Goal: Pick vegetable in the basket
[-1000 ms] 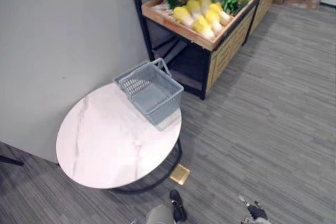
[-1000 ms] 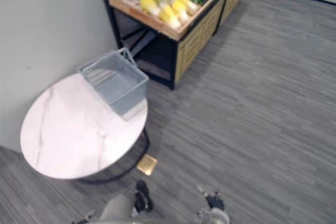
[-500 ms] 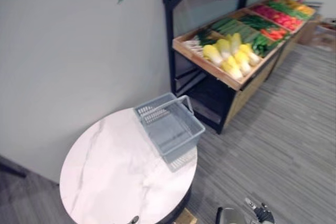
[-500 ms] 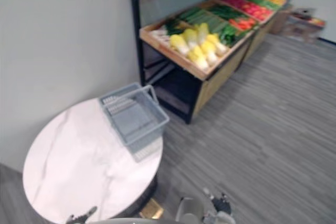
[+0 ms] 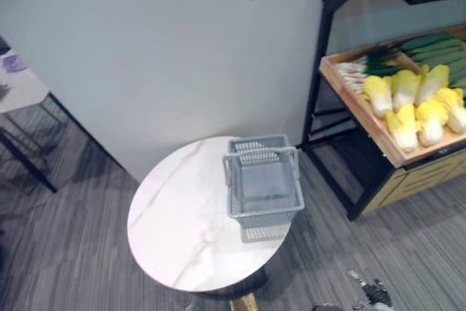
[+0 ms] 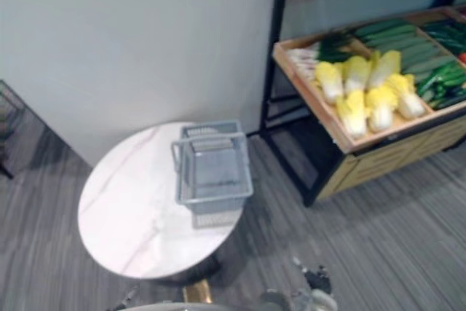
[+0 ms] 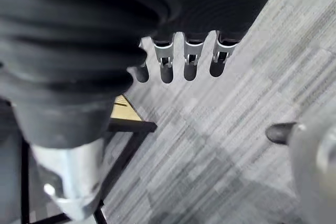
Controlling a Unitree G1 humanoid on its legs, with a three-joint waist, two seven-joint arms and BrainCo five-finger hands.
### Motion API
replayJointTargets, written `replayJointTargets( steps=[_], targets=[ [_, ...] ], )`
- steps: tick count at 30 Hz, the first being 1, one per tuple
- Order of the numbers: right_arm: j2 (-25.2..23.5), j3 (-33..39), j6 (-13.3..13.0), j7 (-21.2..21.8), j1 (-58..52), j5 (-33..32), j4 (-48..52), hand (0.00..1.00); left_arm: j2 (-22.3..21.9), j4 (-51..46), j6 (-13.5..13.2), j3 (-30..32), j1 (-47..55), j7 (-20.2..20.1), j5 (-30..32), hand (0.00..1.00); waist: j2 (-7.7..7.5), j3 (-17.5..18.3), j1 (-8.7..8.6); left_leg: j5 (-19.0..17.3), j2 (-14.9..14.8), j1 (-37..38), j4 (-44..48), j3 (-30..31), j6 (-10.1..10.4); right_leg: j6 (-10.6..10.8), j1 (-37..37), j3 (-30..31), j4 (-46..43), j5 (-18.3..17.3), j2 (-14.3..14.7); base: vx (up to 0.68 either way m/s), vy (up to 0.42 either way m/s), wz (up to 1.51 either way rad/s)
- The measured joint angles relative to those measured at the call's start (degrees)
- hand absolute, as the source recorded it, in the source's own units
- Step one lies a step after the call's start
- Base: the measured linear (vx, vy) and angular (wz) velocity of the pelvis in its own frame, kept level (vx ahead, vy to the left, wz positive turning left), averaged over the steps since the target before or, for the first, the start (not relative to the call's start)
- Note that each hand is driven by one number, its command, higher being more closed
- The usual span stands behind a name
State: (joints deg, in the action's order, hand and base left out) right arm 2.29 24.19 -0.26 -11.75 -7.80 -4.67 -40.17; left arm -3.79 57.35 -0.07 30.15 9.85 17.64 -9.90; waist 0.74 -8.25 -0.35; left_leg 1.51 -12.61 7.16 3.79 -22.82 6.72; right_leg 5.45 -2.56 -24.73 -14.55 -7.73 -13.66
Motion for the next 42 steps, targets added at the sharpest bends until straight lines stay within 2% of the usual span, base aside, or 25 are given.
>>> replayJointTargets(
  steps=[1,5,7,10,11,12,14,17,18,21,22,25,26,28,31,34,40,42],
  targets=[
    [0.8,0.1,0.0,-0.3,0.2,0.5,1.9,0.0,0.1,0.3,0.2,0.0,0.3,0.0,0.1,0.0,0.07,0.0,0.03,-0.1,0.2,-0.1,-0.8,0.0,0.1,0.4,-0.2,0.4,0.6,0.4,0.2,-0.03,0.121,0.07],
    [6.9,0.3,-0.3,-1.1,2.1,7.4,17.5,0.0,2.0,4.2,1.7,-2.1,1.8,0.0,4.0,0.0,1.39,0.5,-0.57,-3.1,0.9,0.0,-3.9,-0.3,1.2,0.7,0.2,2.4,7.6,6.3,2.3,0.01,0.144,-0.15],
    [10.1,0.3,-0.8,-1.5,3.0,10.7,25.1,0.0,3.8,4.2,2.0,-5.0,2.4,-0.3,4.6,0.0,0.75,0.3,-0.99,-3.6,2.1,0.1,-4.0,-0.7,0.6,1.3,1.5,3.4,11.3,9.5,2.4,0.0,0.109,-0.12],
    [15.3,0.0,-1.4,-1.4,5.4,13.9,31.3,0.0,5.2,4.2,2.0,-8.8,2.6,-0.9,6.4,0.0,0.5,0.3,-1.06,-4.4,3.7,0.1,-3.9,-2.0,0.0,1.7,1.9,5.9,15.0,12.5,1.9,-0.03,0.103,-0.23],
    [16.5,-0.1,-1.4,-1.4,6.2,14.5,32.0,0.0,5.4,4.2,2.0,-9.8,2.6,-1.3,6.6,0.0,0.56,0.2,-1.09,-4.5,4.1,0.0,-3.8,-2.1,0.0,1.7,1.9,6.2,15.6,12.9,1.8,-0.03,0.058,-0.25],
    [20.2,-1.6,-1.4,-1.4,7.7,17.3,33.0,0.0,5.8,4.2,2.0,-11.6,2.7,-2.4,7.4,0.0,0.89,0.3,-1.2,-4.8,4.6,-0.1,-3.8,-2.4,0.0,2.0,1.8,6.7,16.5,13.7,1.6,-0.03,0.041,-0.19],
    [24.8,-5.0,-1.4,-1.3,9.7,20.8,33.5,0.0,6.2,4.2,1.9,-13.4,2.8,-3.5,8.8,0.0,0.98,0.3,-1.2,-5.1,4.8,-0.1,-3.8,-2.9,0.1,2.0,1.6,7.5,17.3,14.2,1.7,-0.03,0.019,-0.2],
    [28.2,-9.7,-1.7,-1.4,13.2,25.4,34.9,0.0,6.5,4.2,1.9,-15.3,2.8,-4.5,8.9,0.0,1.25,0.5,-1.2,-5.3,5.0,-0.5,-3.8,-2.9,0.2,1.8,1.2,8.0,18.1,14.5,1.8,0.0,-0.016,-0.08],
    [31.1,-22.5,-1.8,1.0,21.8,27.3,32.1,0.0,7.0,4.2,1.9,-17.1,2.8,-4.5,8.9,0.0,1.17,0.4,-0.98,-5.3,5.2,-1.6,-3.9,-0.6,0.1,2.0,0.7,7.4,18.6,15.3,1.9,0.02,-0.021,0.2],
    [31.1,-25.9,-1.8,2.3,25.0,27.4,29.8,0.0,7.6,4.2,2.0,-18.6,2.8,-4.6,8.8,0.0,1.05,0.3,-0.2,-5.2,5.3,-2.2,-3.9,0.2,0.0,2.0,0.7,6.6,18.8,15.4,1.8,0.03,-0.003,0.16],
    [31.3,-28.3,-1.8,2.4,28.2,27.5,26.8,0.0,7.7,4.2,2.0,-18.6,3.1,-4.5,8.8,0.0,0.58,-0.2,0.31,-5.1,5.4,-2.5,-4.0,0.3,-0.1,1.9,0.6,6.5,18.7,15.6,1.8,0.0,0.0,0.0],
    [34.0,-39.1,-1.4,2.4,43.4,29.6,13.7,0.0,8.2,4.0,1.8,-18.6,2.0,-4.3,8.3,0.0,0.41,-1.9,0.66,-4.9,5.5,-5.3,-3.3,1.8,-0.4,1.6,-1.5,6.3,18.4,16.1,1.5,-0.05,-0.009,0.1],
    [34.8,-43.1,-1.0,2.4,50.5,29.7,8.4,0.0,8.5,4.0,1.7,-18.7,0.7,-4.1,7.7,0.0,0.01,-3.9,1.24,-4.6,5.4,-6.3,-2.8,2.7,-0.6,1.4,-2.2,5.8,18.4,16.4,1.5,-0.05,-0.034,0.24],
    [35.1,-45.0,-0.6,2.4,57.8,31.4,4.7,0.0,8.6,4.0,1.4,-18.6,-0.9,-3.7,6.9,0.0,-0.25,-6.5,3.07,-3.9,5.2,-8.7,-2.3,4.1,-0.7,0.9,-3.6,4.8,18.4,16.8,1.7,-0.06,-0.049,0.36],
    [34.9,-46.9,-0.5,2.4,63.9,31.7,1.3,0.0,8.4,3.6,1.2,-19.2,-1.3,-2.5,5.3,0.0,0.11,-8.3,5.15,-3.3,5.2,-11.0,-2.2,6.1,-0.8,0.8,-4.4,3.6,18.4,16.9,1.7,-0.01,-0.023,0.32],
    [34.8,-47.3,-0.3,2.3,66.4,31.8,-1.3,0.0,8.5,3.5,0.6,-19.6,-1.3,-2.1,3.5,0.0,-0.1,-9.3,5.53,-3.3,5.3,-12.9,-1.6,8.2,-0.8,0.8,-4.6,3.2,18.3,16.9,1.3,0.02,0.019,0.38],
    [33.4,-47.3,1.1,2.3,71.5,33.6,-6.0,0.0,8.5,3.0,0.1,-20.2,-2.5,-1.6,3.3,0.0,-0.15,-12.9,6.39,-3.2,5.6,-14.6,-0.9,9.5,-1.0,0.8,-5.6,3.1,17.6,16.9,0.8,0.01,0.029,0.11],
    [33.4,-47.3,1.2,2.3,71.6,34.0,-6.0,0.0,8.6,3.0,0.1,-20.3,-3.1,-1.5,3.3,0.0,-0.13,-13.0,6.85,-3.2,5.6,-15.8,-0.5,9.7,-1.0,0.8,-6.5,3.0,17.5,16.9,0.7,-0.01,0.015,0.07]
  ],
)
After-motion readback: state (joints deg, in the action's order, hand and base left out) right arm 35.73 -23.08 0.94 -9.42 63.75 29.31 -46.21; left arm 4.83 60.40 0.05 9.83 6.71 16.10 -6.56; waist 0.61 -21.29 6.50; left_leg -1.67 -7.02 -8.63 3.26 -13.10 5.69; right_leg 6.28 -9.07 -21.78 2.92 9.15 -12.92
